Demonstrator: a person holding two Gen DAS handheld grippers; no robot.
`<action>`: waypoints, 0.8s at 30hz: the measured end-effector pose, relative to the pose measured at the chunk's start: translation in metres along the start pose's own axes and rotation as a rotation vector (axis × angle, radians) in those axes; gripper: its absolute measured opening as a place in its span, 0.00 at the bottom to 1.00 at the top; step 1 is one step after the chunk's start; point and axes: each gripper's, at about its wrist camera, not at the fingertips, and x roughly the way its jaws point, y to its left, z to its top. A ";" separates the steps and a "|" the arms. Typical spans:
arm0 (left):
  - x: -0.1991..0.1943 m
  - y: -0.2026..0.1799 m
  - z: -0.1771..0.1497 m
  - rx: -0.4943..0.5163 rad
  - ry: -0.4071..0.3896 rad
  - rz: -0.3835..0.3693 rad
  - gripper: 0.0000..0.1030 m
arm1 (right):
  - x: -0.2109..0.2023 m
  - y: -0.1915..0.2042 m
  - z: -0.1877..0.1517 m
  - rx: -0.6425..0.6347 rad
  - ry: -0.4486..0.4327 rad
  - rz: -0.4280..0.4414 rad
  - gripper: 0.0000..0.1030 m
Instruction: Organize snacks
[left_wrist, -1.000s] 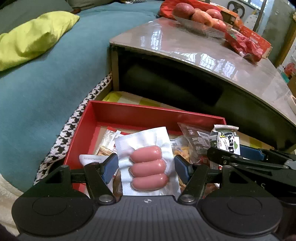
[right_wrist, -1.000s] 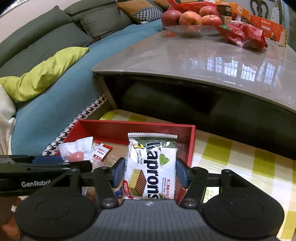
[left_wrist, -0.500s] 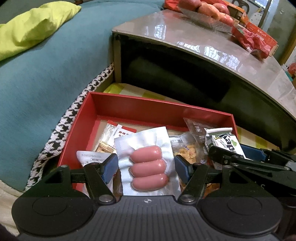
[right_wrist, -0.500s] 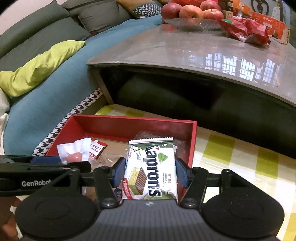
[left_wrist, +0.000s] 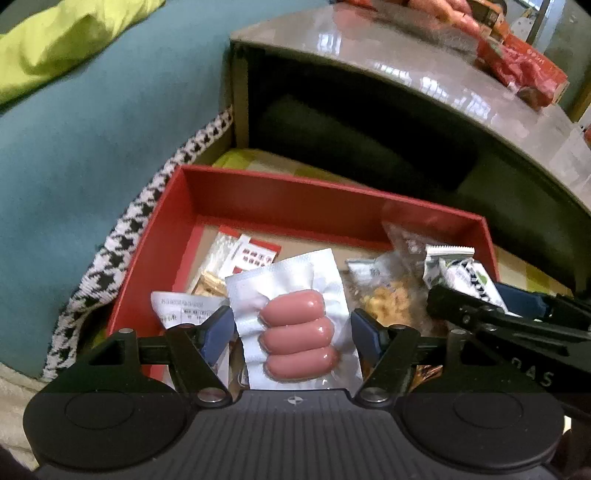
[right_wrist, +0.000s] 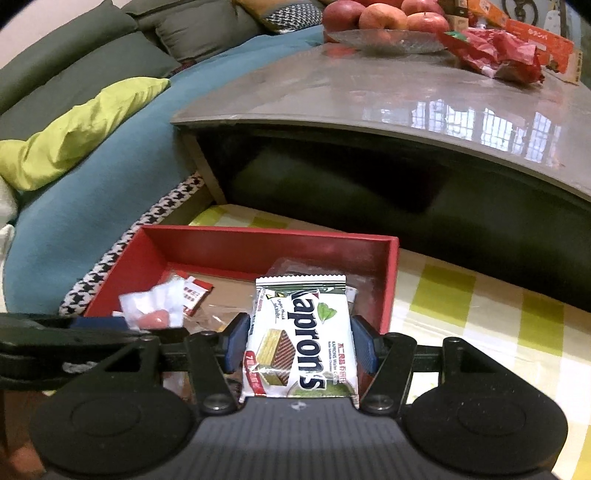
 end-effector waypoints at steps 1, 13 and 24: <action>0.001 0.001 0.000 -0.002 0.005 0.001 0.73 | 0.000 0.000 0.000 0.001 0.001 -0.002 0.65; -0.025 0.015 -0.005 -0.027 -0.039 0.020 0.86 | -0.025 0.009 -0.004 -0.031 -0.026 -0.028 0.81; -0.059 0.014 -0.034 -0.048 -0.083 0.018 0.96 | -0.068 0.016 -0.025 0.008 -0.070 -0.025 0.82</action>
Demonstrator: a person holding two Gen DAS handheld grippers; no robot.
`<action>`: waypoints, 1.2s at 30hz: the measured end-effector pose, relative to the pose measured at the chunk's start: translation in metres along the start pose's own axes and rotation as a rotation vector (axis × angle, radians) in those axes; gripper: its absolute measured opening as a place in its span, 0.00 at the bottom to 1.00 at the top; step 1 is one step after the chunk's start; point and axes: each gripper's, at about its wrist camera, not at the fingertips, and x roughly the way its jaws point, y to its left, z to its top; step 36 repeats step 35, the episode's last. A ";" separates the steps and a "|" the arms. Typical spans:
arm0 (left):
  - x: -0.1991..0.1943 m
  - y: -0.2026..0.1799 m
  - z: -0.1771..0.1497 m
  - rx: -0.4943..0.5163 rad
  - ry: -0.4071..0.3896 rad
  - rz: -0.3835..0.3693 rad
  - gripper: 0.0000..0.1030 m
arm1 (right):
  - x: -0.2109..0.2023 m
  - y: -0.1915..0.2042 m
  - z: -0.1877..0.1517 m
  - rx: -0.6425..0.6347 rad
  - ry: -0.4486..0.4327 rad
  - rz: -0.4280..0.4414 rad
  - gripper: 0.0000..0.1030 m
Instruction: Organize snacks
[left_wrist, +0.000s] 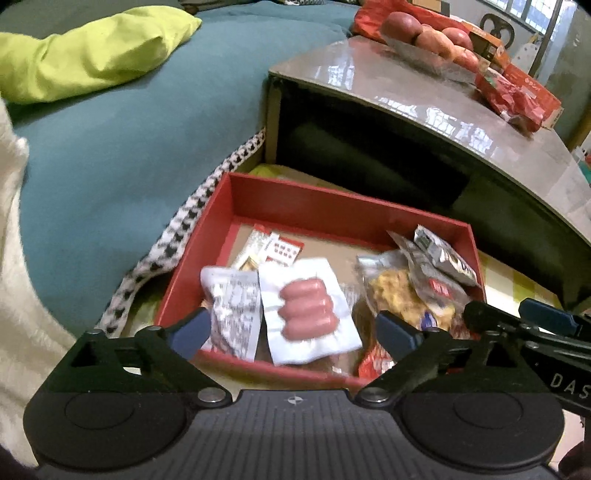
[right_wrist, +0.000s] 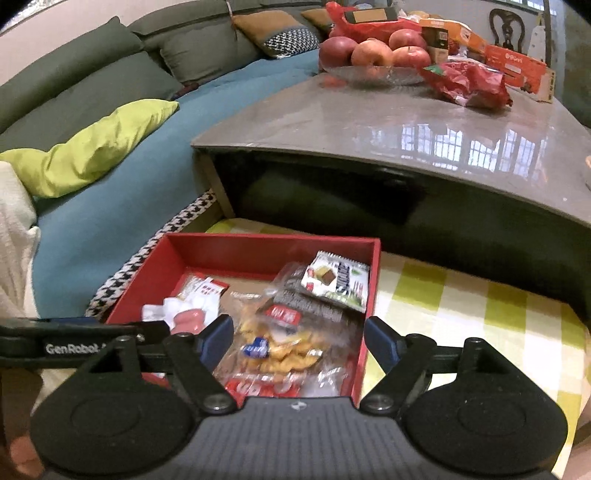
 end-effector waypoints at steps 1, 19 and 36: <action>-0.002 -0.001 -0.004 -0.001 0.005 0.001 0.97 | -0.004 0.000 -0.002 0.002 -0.002 -0.003 0.82; -0.043 -0.003 -0.050 0.001 -0.032 0.033 1.00 | -0.042 0.006 -0.044 0.020 0.034 0.005 0.82; -0.072 -0.012 -0.073 0.061 -0.076 0.083 1.00 | -0.073 0.008 -0.060 0.044 0.009 0.024 0.82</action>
